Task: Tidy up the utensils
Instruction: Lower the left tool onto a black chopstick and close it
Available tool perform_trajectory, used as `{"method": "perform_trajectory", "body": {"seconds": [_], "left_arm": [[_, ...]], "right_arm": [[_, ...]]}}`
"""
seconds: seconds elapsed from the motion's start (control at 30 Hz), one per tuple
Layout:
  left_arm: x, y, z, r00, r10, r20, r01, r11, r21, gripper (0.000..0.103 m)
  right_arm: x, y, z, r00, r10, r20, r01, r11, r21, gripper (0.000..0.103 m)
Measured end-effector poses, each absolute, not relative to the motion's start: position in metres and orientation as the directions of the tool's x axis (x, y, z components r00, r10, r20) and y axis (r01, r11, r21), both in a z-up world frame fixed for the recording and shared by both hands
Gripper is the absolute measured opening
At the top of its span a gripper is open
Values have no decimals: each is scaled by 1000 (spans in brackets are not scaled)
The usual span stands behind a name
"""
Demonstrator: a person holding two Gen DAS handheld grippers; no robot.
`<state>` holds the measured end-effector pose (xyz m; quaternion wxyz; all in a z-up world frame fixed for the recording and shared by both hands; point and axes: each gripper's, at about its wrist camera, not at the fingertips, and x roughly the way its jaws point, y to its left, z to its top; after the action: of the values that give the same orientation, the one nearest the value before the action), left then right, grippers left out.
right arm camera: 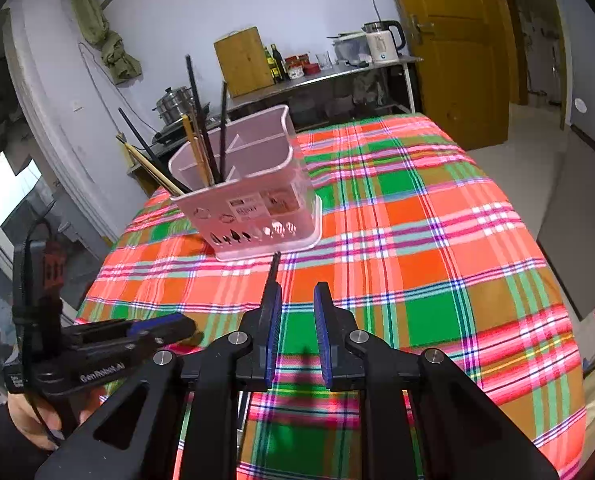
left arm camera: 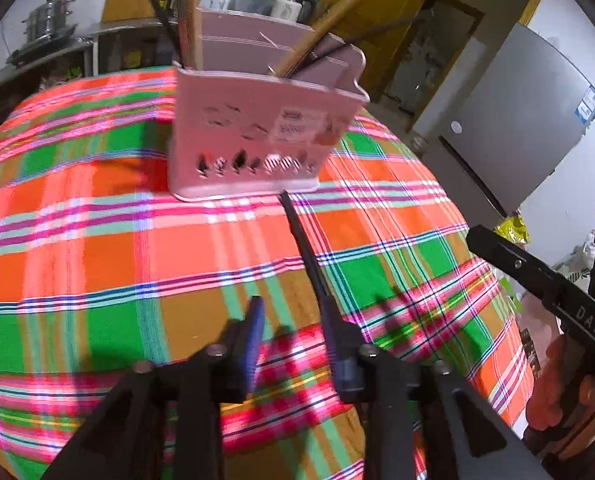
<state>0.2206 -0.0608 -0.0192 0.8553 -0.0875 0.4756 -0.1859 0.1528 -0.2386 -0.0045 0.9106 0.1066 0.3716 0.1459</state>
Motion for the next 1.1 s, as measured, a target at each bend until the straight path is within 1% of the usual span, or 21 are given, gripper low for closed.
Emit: {"method": "perform_trajectory", "body": {"seconds": [0.3,0.47,0.53,0.6,0.67,0.87,0.93,0.97,1.0,1.07,1.1], "left_arm": [[236,-87,-44,433,-374,-820,215,926,-309,31],[236,-92,-46,455,-342,-822,218,938,-269,31],[233,-97,-46,467,-317,-825,226,945,-235,31],[230,-105,-46,484,-272,-832,237,956,-174,33],[230,-109,-45,484,-243,-840,222,963,-151,34],[237,-105,-45,468,-219,-856,181,972,-149,33],[238,-100,-45,472,-229,-851,175,971,-164,33],[238,-96,-45,474,-232,-850,164,971,-174,30],[238,-93,-45,478,-222,-850,151,974,-169,23],[235,-82,-46,482,-219,-849,131,975,-178,21],[233,-77,-46,482,-221,-848,120,975,-186,18]], "right_arm": [[158,-245,-20,666,352,-657,-170,930,326,17],[158,-251,-21,669,351,-655,-161,929,333,17],[158,-252,-20,671,351,-653,-158,928,337,17],[158,-253,-20,672,353,-651,-157,927,341,17],[158,-252,-19,673,355,-649,-158,926,343,17],[156,-250,-16,675,360,-644,-163,924,346,17],[155,-251,-15,677,360,-642,-163,924,347,17],[155,-252,-14,678,361,-641,-163,923,348,17],[155,-252,-14,678,361,-640,-163,923,347,17],[157,-251,-16,673,365,-644,-163,922,352,17],[157,-250,-17,668,369,-646,-165,920,355,17]]}}
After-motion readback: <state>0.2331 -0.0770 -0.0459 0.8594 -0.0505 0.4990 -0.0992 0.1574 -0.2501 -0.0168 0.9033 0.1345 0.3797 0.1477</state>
